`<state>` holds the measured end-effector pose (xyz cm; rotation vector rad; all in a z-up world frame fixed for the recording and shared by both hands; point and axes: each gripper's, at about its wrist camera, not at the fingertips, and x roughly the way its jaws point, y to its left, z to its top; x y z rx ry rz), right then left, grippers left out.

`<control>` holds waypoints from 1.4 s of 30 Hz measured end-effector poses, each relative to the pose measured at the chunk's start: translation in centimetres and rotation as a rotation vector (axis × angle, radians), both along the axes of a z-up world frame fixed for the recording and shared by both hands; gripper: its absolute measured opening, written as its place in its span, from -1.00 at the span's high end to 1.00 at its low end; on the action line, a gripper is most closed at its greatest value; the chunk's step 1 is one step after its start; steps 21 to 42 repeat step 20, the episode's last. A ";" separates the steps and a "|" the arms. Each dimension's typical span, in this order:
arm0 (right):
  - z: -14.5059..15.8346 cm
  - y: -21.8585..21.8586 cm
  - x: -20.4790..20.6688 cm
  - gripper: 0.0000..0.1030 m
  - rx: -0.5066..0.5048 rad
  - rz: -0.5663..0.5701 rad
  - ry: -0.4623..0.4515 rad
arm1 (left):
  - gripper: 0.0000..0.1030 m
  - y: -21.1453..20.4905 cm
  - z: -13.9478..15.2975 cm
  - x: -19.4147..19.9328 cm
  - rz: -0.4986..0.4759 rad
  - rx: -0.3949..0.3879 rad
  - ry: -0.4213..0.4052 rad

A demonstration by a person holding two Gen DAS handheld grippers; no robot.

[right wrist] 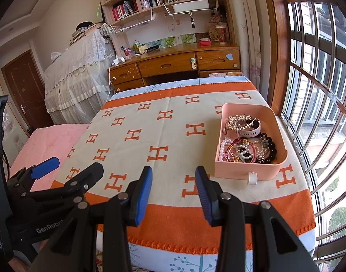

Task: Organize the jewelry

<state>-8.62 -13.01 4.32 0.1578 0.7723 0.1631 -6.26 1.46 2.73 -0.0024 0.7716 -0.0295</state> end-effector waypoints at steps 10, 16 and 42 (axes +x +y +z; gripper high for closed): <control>0.0 0.0 0.0 0.22 0.001 0.000 0.001 | -0.98 0.2 0.1 0.1 0.001 0.004 0.003; 0.1 0.1 0.0 0.22 0.001 -0.001 0.002 | -0.98 0.2 0.1 0.1 0.000 0.005 0.004; 0.1 0.1 0.0 0.22 0.003 -0.001 0.003 | -0.98 0.3 0.1 0.1 -0.001 0.006 0.004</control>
